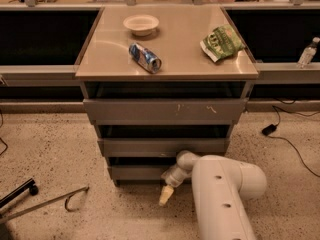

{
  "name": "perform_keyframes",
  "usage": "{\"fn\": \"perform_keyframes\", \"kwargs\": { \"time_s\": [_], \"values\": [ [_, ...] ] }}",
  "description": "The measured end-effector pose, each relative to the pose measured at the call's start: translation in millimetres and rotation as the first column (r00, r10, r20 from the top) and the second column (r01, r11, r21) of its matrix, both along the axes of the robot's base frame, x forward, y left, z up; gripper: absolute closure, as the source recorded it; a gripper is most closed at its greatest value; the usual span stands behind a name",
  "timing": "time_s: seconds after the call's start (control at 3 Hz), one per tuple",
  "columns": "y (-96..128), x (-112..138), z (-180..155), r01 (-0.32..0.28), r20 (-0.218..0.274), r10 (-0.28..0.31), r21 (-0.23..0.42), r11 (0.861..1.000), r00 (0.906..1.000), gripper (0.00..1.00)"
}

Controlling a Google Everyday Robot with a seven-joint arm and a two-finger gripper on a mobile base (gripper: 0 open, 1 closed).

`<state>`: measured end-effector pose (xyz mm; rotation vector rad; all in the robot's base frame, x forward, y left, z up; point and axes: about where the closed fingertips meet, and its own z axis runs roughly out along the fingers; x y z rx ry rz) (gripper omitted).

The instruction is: Close bottom drawer

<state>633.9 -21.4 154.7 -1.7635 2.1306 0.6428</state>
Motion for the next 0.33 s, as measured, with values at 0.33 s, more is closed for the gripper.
{"fn": "perform_keyframes", "kwargs": {
  "time_s": [0.33],
  "values": [
    [-29.9,12.6,49.7,0.101,0.133,-0.103,0.020,0.995,0.9857,0.00]
  ]
}}
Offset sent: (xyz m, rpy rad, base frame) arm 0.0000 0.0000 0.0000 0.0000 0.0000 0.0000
